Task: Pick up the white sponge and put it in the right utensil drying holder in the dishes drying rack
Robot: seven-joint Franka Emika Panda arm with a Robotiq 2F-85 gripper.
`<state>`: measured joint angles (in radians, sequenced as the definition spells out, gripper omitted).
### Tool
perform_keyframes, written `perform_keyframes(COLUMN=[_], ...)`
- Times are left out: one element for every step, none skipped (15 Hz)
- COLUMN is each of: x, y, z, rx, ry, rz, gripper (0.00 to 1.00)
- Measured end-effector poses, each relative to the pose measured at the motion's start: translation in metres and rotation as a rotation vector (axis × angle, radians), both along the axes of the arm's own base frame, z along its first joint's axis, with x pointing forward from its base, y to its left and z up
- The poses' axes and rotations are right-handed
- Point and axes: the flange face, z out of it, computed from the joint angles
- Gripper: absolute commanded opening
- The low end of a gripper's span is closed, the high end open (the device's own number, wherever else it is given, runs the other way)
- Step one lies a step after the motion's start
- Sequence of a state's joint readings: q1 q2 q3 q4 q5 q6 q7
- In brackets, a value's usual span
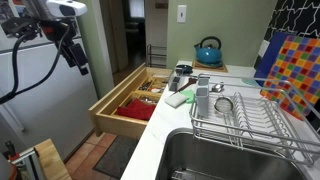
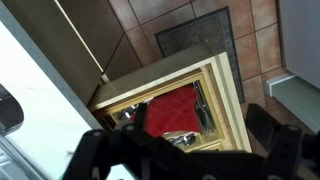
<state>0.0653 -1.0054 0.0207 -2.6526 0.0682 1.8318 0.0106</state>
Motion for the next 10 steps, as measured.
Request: perform_keyframes(x=[0.0,0.0,0.0,0.0,0.003,0.01,0.02,0.032,0.048,0.065], y=[0.0,0.0,0.0,-0.001,-0.003,-0.008,-0.016,-0.024,-0.031,-0.038], z=[0.0,0.0,0.0,0.0,0.001,0.001,0.0,-0.003,-0.007,-0.013], rx=[0.0,0.0,0.0,-0.002,-0.005,-0.01,-0.011,-0.005,-0.001,0.003], ry=[0.0,0.0,0.0,0.0,-0.006,-0.023,-0.044,-0.065,-0.089,-0.108], rz=[0.0,0.0,0.0,-0.002,-0.018,-0.04,-0.064,-0.087,-0.103,-0.113], gripper=[1.0,1.0,1.0,1.0,1.0,1.0,1.0,1.0,1.0,1.0])
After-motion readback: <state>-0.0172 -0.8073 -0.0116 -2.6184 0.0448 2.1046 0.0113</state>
